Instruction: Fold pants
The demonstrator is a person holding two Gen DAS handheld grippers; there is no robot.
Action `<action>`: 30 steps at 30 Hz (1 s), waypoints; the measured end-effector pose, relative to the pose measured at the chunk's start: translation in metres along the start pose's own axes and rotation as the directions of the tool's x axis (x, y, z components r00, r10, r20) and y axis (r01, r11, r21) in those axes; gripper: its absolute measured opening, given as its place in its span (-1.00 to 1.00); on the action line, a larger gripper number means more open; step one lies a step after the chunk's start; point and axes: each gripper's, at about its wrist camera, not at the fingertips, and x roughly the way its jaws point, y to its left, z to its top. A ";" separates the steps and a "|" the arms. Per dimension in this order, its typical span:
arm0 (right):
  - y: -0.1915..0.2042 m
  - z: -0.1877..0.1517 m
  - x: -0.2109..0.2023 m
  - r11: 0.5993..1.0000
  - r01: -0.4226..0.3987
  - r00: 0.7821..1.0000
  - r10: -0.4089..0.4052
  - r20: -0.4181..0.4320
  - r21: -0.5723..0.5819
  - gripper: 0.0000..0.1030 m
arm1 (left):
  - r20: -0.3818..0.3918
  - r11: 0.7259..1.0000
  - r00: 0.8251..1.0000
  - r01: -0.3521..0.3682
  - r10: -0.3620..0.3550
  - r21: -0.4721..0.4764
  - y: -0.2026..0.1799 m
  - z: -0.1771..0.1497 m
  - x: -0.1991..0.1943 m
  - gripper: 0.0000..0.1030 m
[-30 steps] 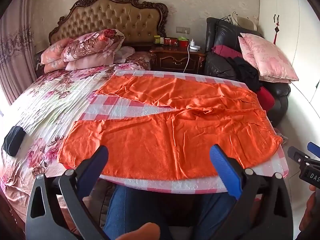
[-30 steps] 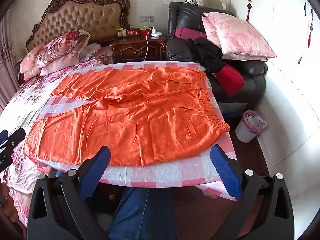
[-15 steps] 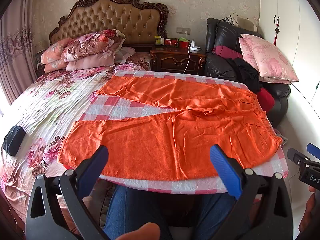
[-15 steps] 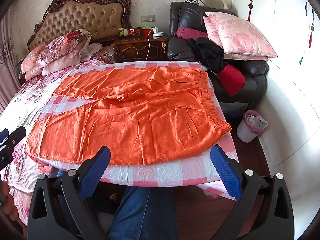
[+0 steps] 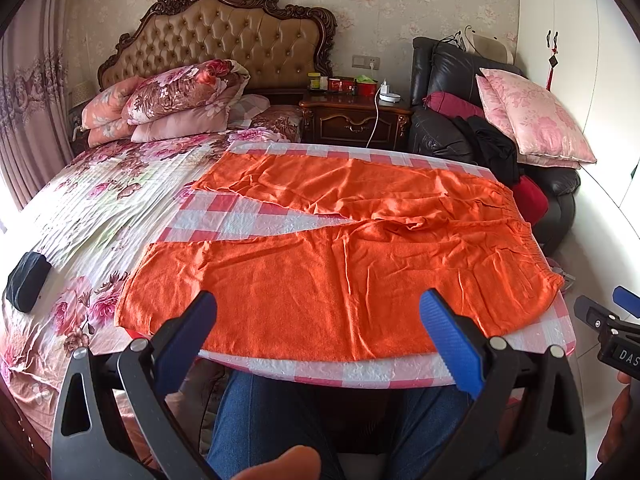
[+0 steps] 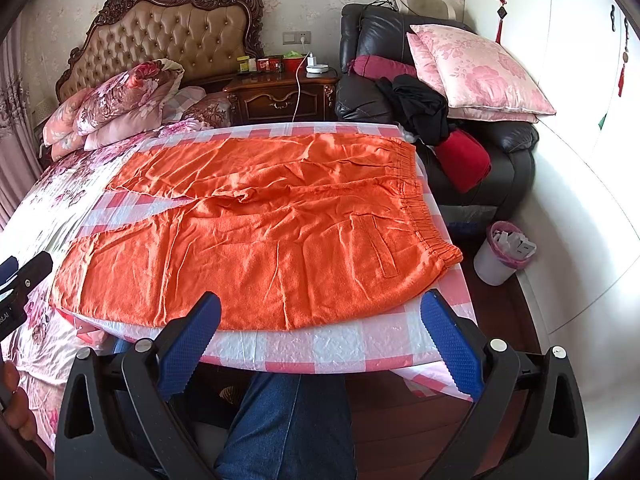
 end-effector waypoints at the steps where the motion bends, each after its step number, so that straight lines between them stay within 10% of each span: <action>1: 0.000 0.000 0.000 1.000 0.001 1.000 -0.001 0.000 -0.001 0.88 | 0.000 1.000 1.000 -0.001 0.001 0.000 0.000 0.000 0.000 0.97; 30: 0.002 -0.001 -0.002 1.000 -0.002 1.000 0.002 -0.001 -0.004 0.88 | 0.000 1.000 1.000 0.002 -0.002 -0.003 0.001 -0.001 0.000 0.97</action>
